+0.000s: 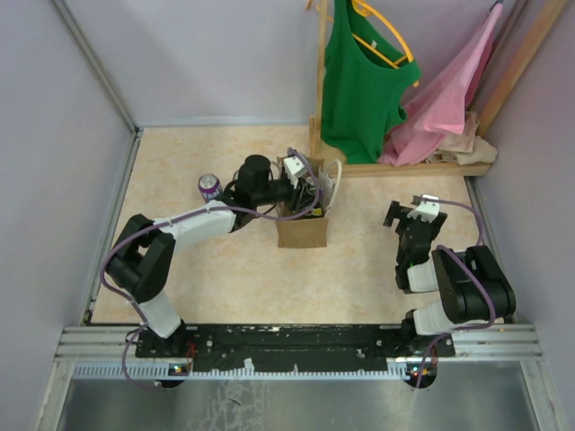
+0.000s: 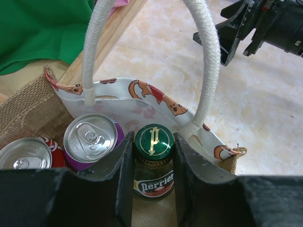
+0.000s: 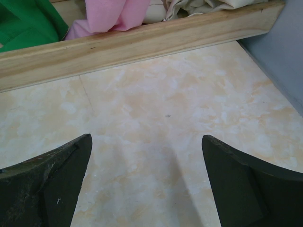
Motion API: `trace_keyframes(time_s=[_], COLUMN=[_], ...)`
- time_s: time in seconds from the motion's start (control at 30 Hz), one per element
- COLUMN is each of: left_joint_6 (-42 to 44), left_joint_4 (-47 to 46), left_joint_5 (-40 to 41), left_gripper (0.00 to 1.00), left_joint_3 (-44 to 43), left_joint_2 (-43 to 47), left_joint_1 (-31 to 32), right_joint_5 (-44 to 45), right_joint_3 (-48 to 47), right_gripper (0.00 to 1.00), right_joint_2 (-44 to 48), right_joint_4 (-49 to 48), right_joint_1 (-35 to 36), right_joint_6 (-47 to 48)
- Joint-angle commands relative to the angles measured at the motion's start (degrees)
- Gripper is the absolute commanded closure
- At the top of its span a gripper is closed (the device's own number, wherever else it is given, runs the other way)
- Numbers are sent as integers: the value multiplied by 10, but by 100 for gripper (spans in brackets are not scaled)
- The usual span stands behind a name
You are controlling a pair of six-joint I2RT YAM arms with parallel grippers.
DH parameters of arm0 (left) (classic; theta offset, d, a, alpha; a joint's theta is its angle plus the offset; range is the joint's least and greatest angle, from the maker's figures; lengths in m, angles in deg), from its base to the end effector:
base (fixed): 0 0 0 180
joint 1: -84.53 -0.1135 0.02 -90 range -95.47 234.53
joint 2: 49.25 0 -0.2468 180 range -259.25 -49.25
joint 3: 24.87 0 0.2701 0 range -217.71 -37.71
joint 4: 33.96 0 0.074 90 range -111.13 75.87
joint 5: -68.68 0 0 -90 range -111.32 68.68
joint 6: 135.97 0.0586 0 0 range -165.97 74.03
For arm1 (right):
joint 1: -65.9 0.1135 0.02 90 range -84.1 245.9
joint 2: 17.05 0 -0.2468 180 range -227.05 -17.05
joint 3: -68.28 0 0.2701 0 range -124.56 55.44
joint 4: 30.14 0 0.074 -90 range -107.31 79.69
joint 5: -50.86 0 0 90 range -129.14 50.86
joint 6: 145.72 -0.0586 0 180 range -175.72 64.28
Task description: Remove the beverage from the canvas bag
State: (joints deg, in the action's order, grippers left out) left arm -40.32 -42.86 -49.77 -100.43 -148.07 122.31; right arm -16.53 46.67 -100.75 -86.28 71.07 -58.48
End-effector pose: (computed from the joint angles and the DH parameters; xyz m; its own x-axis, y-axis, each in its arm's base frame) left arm 0.3209 -0.2840 0.2196 -0.1061 0.1918 -0.9757 0.9183 0.3952 -0.0222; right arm 0.2478 -0.0002 0.1068 -0.0888 0.0366 -0.9954 0.3023 0.9532 0.0081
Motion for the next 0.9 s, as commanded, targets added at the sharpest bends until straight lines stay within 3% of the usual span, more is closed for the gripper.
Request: trace_keyframes(time_s=[0.0,0.23,0.87], left_joint_6=[-3,-6,20], left_joint_4=[-20,-44,1], left_joint_5=[13,20,58], left_gripper=[99,100,100], left_joint_3=[8,1,-108], left_joint_2=[-11,2,106], left_joint_1=[-1,-1,-1], right_joint_5=[4,4,4], right_joint_3=[-11,-11,-11], right_gripper=[1,1,1], right_joint_2=[5,5,5], right_joint_4=[-26,-26,-26], right_joint_1=[-3,-3,-3], right_joint_6=[-1,-1,-1])
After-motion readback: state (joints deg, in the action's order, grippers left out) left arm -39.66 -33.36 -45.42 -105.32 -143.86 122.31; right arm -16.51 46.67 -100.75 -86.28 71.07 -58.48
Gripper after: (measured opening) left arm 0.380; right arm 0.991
